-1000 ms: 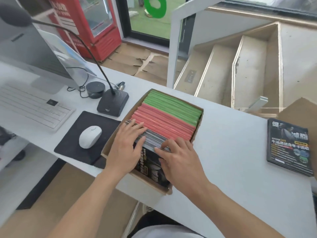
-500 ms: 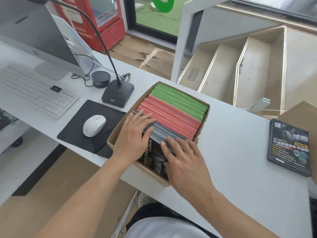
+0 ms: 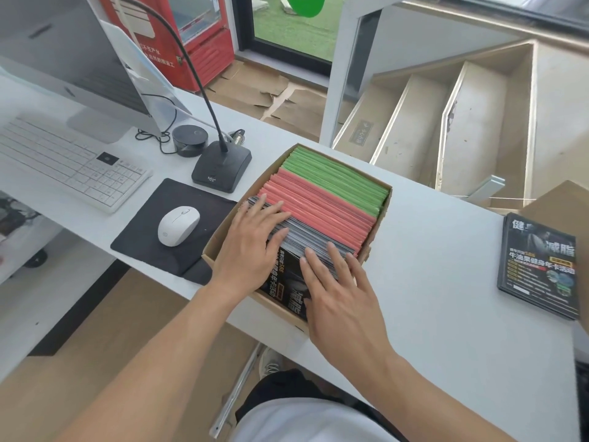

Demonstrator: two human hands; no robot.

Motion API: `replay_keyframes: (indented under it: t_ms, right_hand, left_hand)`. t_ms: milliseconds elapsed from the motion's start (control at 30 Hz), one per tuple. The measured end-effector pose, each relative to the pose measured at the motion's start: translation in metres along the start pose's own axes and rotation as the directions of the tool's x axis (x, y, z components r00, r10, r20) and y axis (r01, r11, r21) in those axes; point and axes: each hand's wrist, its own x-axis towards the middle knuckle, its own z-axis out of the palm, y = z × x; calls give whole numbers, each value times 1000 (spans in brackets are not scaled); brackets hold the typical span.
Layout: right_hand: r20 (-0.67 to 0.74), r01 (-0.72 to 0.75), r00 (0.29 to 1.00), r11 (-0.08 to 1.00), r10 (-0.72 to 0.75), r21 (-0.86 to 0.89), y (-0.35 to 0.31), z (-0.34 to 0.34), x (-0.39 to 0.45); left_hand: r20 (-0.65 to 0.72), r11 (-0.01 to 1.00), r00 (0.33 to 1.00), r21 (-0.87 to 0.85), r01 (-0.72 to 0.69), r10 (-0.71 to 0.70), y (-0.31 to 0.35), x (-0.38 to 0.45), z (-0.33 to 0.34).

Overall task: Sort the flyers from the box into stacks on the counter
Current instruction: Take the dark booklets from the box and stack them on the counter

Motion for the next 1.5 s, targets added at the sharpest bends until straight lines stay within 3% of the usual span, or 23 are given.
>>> replay_keyframes:
  t_ms: [267, 667, 833, 1033, 1200, 1300, 1400, 1500]
  right_hand:
    - [-70, -30, 997, 999, 32, 35, -3, -1, 2]
    - [-117, 116, 988, 988, -104, 101, -10, -4, -4]
    - [-24, -34, 999, 958, 43, 285, -4, -1, -3]
    - [-141, -47, 982, 894, 122, 445, 1, -6, -5]
    - [-249, 25, 966, 936, 68, 352, 8, -1, -2]
    - [-181, -31, 979, 948, 93, 318, 8, 0, -1]
    - [-60, -58, 995, 948, 81, 312, 6, -2, 0]
    - [-16, -95, 994, 902, 113, 421, 8, -7, -2]
  left_hand:
    - [-4, 1000, 1000, -4, 13, -13, 1, -3, -2]
    - [-36, 999, 999, -44, 6, -8, 0, -5, -2]
    - [-66, 995, 998, -103, 6, -13, 4, -7, -7]
    - [-77, 990, 995, -118, -72, 63, 4, -27, -26]
    - [105, 997, 993, -45, -57, 61, 10, -35, -41]
    - [244, 992, 965, 65, -111, 92, 11, -35, -45]
    - [301, 983, 947, 107, -146, 108, 13, -30, -43]
    - [398, 961, 907, 166, -220, 138, 15, -22, -46]
